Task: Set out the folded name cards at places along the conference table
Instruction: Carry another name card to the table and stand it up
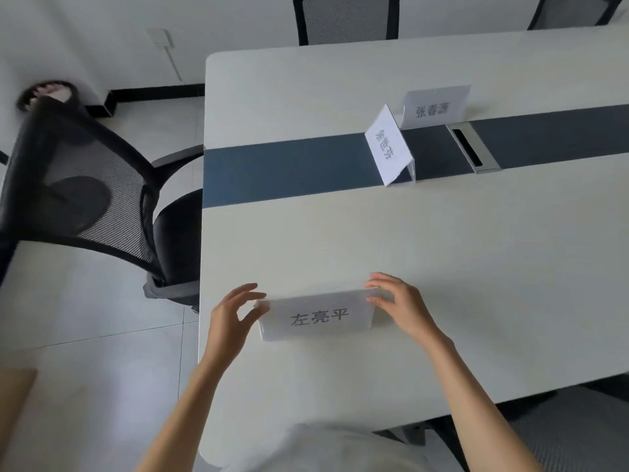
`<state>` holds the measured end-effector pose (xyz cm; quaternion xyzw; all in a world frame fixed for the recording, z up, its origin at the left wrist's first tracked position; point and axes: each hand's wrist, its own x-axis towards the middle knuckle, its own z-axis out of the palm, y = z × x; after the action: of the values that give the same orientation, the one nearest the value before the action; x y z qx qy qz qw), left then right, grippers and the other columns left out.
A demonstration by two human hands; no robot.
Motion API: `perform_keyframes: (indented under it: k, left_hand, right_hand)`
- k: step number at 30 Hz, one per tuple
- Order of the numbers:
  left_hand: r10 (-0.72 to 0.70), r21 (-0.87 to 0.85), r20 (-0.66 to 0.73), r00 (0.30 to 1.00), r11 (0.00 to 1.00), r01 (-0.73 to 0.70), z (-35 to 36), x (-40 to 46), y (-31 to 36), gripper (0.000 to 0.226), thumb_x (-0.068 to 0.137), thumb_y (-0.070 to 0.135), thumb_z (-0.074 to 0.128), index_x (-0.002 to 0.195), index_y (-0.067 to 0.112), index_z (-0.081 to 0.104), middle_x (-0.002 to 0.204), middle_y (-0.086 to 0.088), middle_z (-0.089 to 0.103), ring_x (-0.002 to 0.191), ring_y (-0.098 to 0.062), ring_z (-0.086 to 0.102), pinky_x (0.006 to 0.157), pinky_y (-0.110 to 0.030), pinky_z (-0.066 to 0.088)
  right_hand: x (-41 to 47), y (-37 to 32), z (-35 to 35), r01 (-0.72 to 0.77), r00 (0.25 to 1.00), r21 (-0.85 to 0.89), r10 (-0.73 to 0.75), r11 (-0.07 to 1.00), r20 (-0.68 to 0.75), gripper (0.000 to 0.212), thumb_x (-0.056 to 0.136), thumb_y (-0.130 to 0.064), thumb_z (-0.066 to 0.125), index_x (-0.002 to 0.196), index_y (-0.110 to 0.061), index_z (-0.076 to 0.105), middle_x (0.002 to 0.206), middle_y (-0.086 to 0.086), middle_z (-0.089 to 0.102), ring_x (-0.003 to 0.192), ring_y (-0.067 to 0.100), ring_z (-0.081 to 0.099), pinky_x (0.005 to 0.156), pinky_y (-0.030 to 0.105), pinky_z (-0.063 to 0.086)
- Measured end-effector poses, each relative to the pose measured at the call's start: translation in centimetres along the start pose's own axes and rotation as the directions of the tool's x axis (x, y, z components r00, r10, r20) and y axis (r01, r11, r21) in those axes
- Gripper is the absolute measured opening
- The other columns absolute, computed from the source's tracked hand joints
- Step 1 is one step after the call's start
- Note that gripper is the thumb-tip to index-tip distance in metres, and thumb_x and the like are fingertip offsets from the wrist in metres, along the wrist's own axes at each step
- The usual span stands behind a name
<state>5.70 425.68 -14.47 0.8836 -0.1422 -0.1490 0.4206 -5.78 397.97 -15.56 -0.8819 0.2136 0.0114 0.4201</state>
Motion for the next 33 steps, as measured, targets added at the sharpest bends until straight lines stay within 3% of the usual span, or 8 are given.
perform_keyframes:
  k: [7, 10, 13, 16, 20, 24, 29, 33]
  left_hand:
    - [0.044, -0.155, 0.096, 0.994, 0.988, -0.028, -0.5, 0.9, 4.0, 0.021, 0.080, 0.016, 0.065, 0.086, 0.037, 0.066, 0.090, 0.033, 0.068, 0.098, 0.011, 0.058, 0.080, -0.004, 0.042]
    - [0.096, -0.166, 0.099, 0.990, 0.983, -0.079, 0.5, 2.8, 7.3, 0.021, 0.079, 0.017, 0.066, 0.087, 0.036, 0.066, 0.091, 0.024, 0.069, 0.095, 0.008, 0.060, 0.081, 0.001, 0.039]
    - [0.176, -0.190, 0.107, 0.979, 0.970, -0.154, 2.5, 5.3, 11.1, 0.018, 0.078, 0.019, 0.066, 0.088, 0.034, 0.066, 0.095, 0.014, 0.068, 0.093, 0.010, 0.060, 0.085, -0.001, 0.040]
    - [0.247, -0.220, 0.162, 0.955, 0.953, -0.209, 5.7, 8.1, 14.6, 0.014, 0.077, 0.017, 0.068, 0.088, 0.027, 0.067, 0.092, 0.014, 0.067, 0.089, 0.013, 0.061, 0.085, -0.004, 0.043]
    - [0.225, -0.193, 0.290, 0.930, 0.966, -0.173, 12.0, 11.0, 16.9, 0.015, 0.076, 0.017, 0.070, 0.090, 0.014, 0.068, 0.094, 0.002, 0.069, 0.092, -0.010, 0.066, 0.083, -0.011, 0.049]
    - [0.131, -0.136, 0.362, 0.923, 0.987, -0.087, 17.7, 11.8, 16.7, 0.018, 0.079, 0.016, 0.066, 0.096, 0.008, 0.066, 0.100, -0.002, 0.068, 0.102, -0.017, 0.064, 0.084, -0.019, 0.046]
    - [0.042, -0.114, 0.340, 0.940, 0.993, -0.003, 21.3, 11.6, 16.6, 0.019, 0.083, 0.014, 0.062, 0.101, 0.007, 0.064, 0.111, -0.005, 0.067, 0.108, -0.015, 0.060, 0.073, -0.005, 0.041]
    - [0.014, -0.130, 0.322, 0.947, 0.991, 0.029, 22.6, 11.2, 16.6, 0.022, 0.085, 0.014, 0.059, 0.106, 0.008, 0.060, 0.120, -0.007, 0.062, 0.117, -0.023, 0.055, 0.092, -0.022, 0.040]
  right_hand:
    - [0.4, 0.2, -4.0, 0.030, 0.999, 0.203, -0.035, 0.979, 0.022, 0.024, 0.087, -0.019, 0.058, 0.111, -0.024, 0.060, 0.107, -0.020, 0.060, 0.106, -0.003, 0.054, 0.084, -0.005, 0.033]
    - [1.0, 0.8, -6.8, 0.071, 0.996, 0.260, -0.056, 0.963, -0.066, 0.023, 0.088, -0.017, 0.056, 0.104, -0.033, 0.059, 0.098, -0.004, 0.067, 0.089, -0.011, 0.058, 0.079, 0.002, 0.041]
    - [1.9, 2.1, -10.3, 0.109, 0.981, 0.304, -0.053, 0.946, -0.186, 0.028, 0.088, -0.015, 0.055, 0.100, -0.040, 0.058, 0.099, 0.001, 0.065, 0.089, 0.000, 0.059, 0.083, 0.008, 0.043]
    - [2.7, 4.3, -13.6, 0.123, 0.947, 0.345, -0.006, 0.931, -0.322, 0.024, 0.089, -0.013, 0.054, 0.104, -0.032, 0.059, 0.101, -0.003, 0.064, 0.090, -0.002, 0.059, 0.083, 0.006, 0.043]
    - [3.5, 9.4, -15.5, 0.037, 0.903, 0.358, 0.122, 0.933, -0.411, 0.024, 0.089, -0.011, 0.053, 0.111, -0.020, 0.059, 0.107, 0.005, 0.064, 0.088, -0.014, 0.058, 0.077, 0.000, 0.040]
    - [3.4, 13.8, -15.1, -0.072, 0.863, 0.360, 0.239, 0.930, -0.446, 0.025, 0.088, -0.011, 0.055, 0.113, -0.014, 0.059, 0.102, 0.008, 0.063, 0.101, 0.017, 0.057, 0.074, -0.004, 0.035]
    - [3.5, 16.0, -14.8, -0.115, 0.838, 0.364, 0.287, 0.924, -0.464, 0.028, 0.089, -0.011, 0.054, 0.116, -0.008, 0.057, 0.104, 0.000, 0.059, 0.102, 0.015, 0.054, 0.074, -0.006, 0.033]
    - [3.8, 16.5, -14.6, -0.117, 0.810, 0.435, 0.339, 0.893, -0.479, 0.031, 0.089, -0.010, 0.054, 0.119, -0.006, 0.056, 0.105, 0.000, 0.056, 0.096, 0.003, 0.055, 0.075, -0.007, 0.032]
